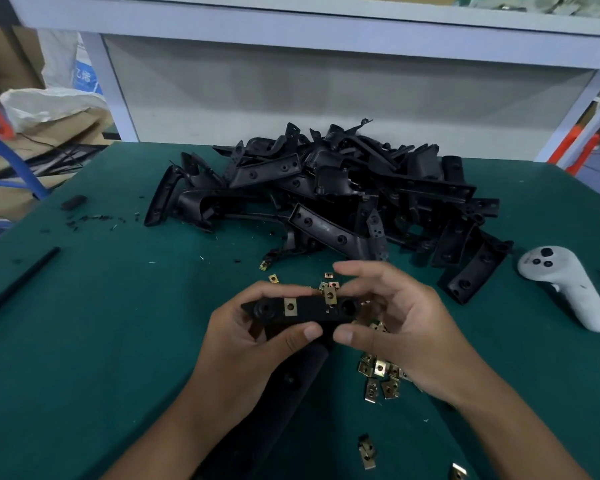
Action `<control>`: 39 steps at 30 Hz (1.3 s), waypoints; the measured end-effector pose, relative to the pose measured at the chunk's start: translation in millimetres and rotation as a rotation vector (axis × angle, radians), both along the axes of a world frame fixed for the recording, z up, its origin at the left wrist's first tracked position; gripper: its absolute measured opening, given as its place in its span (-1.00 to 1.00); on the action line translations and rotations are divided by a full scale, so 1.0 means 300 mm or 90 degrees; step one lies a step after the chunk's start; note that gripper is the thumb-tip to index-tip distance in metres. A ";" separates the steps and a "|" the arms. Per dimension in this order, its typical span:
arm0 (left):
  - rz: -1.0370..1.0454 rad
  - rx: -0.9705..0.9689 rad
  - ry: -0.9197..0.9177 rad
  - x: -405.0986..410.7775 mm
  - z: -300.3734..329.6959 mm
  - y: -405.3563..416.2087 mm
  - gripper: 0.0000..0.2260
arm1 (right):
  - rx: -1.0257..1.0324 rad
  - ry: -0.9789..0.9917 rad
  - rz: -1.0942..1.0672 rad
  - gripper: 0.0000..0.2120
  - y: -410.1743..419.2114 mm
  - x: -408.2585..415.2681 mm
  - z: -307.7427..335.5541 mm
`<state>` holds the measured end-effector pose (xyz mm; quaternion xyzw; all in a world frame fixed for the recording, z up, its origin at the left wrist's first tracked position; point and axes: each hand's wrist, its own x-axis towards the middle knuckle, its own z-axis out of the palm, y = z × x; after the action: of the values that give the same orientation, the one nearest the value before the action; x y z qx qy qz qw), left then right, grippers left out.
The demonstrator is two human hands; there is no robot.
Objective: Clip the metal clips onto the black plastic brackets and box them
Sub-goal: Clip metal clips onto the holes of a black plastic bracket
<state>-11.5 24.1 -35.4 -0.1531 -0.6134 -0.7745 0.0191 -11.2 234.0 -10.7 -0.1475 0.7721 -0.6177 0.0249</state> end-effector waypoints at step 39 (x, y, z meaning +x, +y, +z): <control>0.025 -0.004 -0.038 0.002 0.001 0.003 -0.76 | 0.072 0.069 0.000 -0.74 -0.020 -0.003 -0.035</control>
<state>-10.9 24.9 -35.0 -0.1181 -0.6189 -0.7764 0.0152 -12.0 228.0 -21.1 -0.1795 0.8059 -0.5641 -0.0086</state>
